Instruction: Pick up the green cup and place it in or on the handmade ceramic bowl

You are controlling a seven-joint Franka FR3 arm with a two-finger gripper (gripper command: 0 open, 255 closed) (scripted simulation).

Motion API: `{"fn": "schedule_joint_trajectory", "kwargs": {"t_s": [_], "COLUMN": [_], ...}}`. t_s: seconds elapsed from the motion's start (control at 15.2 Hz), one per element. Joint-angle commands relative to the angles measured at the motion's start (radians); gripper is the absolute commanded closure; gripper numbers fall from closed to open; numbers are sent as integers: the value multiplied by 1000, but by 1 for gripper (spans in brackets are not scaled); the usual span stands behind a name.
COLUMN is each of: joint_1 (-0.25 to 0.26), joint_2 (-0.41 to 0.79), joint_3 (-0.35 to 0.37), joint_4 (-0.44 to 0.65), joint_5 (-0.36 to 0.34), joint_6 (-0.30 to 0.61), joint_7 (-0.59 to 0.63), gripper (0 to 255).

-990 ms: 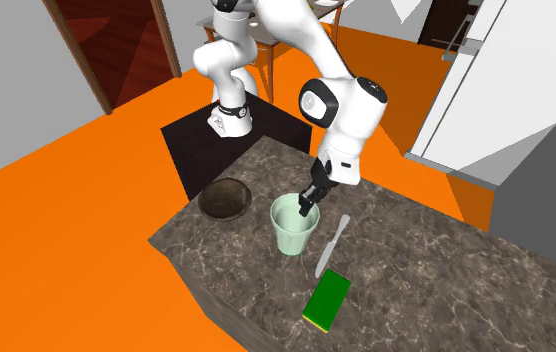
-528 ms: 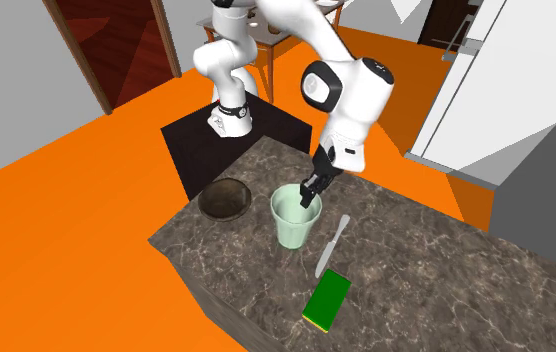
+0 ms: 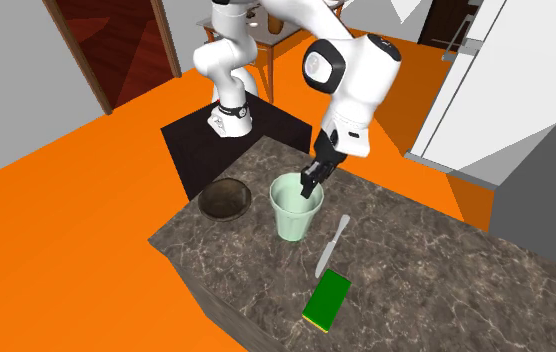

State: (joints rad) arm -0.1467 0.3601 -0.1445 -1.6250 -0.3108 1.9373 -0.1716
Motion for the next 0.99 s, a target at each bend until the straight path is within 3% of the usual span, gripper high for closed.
{"fn": "schedule_joint_trajectory", "kwargs": {"t_s": [0.0, 0.4, 0.92], "joint_1": [2, -16, -55], "joint_2": [-8, -241, -532], "joint_3": [1, -23, -61], "joint_4": [18, -269, -564], "joint_5": [1, -41, -105], "joint_6": [-25, 40, 64], "joint_7": [-6, -19, -61], "gripper": [255, 255, 255]}}
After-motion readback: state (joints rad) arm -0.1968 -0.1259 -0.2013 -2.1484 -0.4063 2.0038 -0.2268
